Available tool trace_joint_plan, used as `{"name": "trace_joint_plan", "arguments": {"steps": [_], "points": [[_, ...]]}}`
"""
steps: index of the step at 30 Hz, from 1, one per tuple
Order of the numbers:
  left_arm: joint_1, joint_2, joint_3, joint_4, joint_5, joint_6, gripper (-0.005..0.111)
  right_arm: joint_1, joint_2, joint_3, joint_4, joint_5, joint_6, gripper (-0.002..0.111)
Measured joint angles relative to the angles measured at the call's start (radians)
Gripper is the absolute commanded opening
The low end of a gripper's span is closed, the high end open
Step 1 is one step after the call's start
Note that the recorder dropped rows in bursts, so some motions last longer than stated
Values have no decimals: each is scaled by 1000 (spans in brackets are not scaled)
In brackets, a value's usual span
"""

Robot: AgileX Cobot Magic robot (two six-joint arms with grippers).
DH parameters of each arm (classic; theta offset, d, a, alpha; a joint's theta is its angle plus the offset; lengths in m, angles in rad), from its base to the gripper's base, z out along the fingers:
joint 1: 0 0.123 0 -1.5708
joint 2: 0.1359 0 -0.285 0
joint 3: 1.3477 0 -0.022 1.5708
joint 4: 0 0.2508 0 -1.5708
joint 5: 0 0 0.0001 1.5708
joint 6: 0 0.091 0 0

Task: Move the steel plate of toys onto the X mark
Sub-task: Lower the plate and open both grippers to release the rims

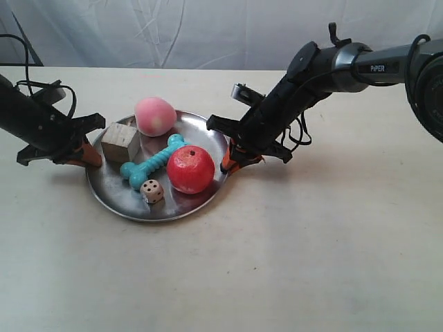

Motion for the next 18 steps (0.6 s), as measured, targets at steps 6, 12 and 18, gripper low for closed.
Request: {"name": "trace_joint_plan", "arguments": {"steps": [6, 12, 18], "points": [[0, 8, 0, 18, -7, -7, 0, 2, 11, -2, 6, 1, 2, -1], [0, 8, 0, 49, -11, -15, 1, 5, 11, -2, 14, -8, 4, -1], [-2, 8, 0, 66, -11, -19, 26, 8, 11, -2, 15, -4, -4, 27]]}}
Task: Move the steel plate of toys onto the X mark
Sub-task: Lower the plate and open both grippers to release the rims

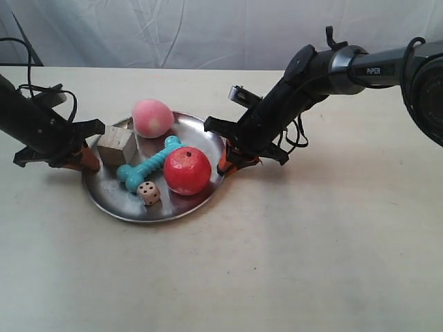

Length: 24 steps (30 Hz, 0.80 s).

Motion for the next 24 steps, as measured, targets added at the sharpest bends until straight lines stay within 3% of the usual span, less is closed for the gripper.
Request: {"name": "trace_joint_plan", "arguments": {"steps": [2, 4, 8, 16, 24], "points": [[-5, 0, 0, 15, 0, 2, 37, 10, 0, 0, 5, 13, -7, 40], [-9, 0, -2, 15, 0, 2, 44, 15, 0, -5, 14, 19, -14, 47], [-13, 0, -5, 0, 13, 2, 50, 22, -4, -7, 21, 33, -19, 46], [-19, -2, -7, -2, 41, 2, 50, 31, -43, -7, -82, 46, -6, 46], [-21, -8, -12, 120, 68, -76, 50, 33, -49, -10, -197, 50, 37, 46]]}}
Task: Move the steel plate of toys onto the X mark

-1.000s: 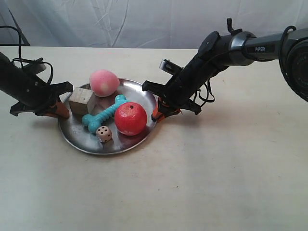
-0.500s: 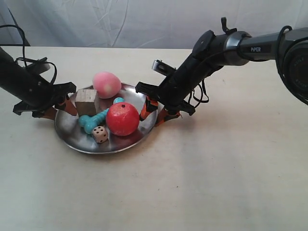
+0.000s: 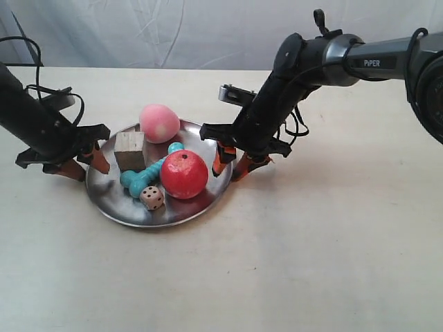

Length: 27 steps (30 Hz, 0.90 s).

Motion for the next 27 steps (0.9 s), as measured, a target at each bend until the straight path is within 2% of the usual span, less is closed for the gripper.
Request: {"name": "trace_joint_plan", "arguments": {"steps": [6, 14, 17, 19, 20, 23, 27], "points": [[0, -49, 4, 122, 4, -63, 47, 4, -20, -2, -166, 16, 61, 46], [0, -272, 4, 132, -15, -75, 12, 4, -173, -2, -368, 37, 136, 45], [0, -360, 4, 132, -22, -75, 0, 4, -238, -2, -415, 64, 149, 27], [0, -424, 4, 132, -22, -75, 0, 4, -289, 8, -436, 77, 156, 6], [0, -457, 4, 134, -24, -75, 0, 4, -319, 21, -448, 77, 156, 0], [0, -560, 23, 141, -57, -75, 0, 4, -420, 95, -493, 57, 168, 0], [0, -731, 95, 159, -125, -75, 0, 4, -602, 284, -555, -40, 217, 0]]}}
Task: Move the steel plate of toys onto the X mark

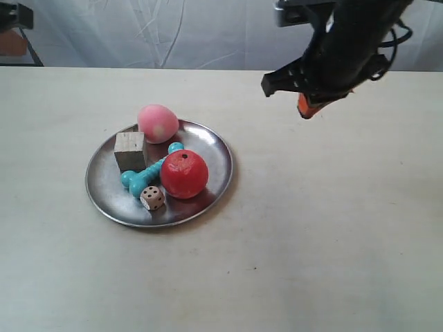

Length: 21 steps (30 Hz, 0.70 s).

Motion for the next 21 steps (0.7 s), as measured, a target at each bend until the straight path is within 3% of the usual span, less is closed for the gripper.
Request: {"name": "trace_joint_plan", "arguments": {"steps": [9, 21], "points": [[0, -439, 262, 7, -108, 0, 0, 0, -528, 454, -41, -289, 53, 0], [-9, -936, 555, 25, -168, 0, 0, 0, -1143, 789, -49, -376, 55, 0]]}}
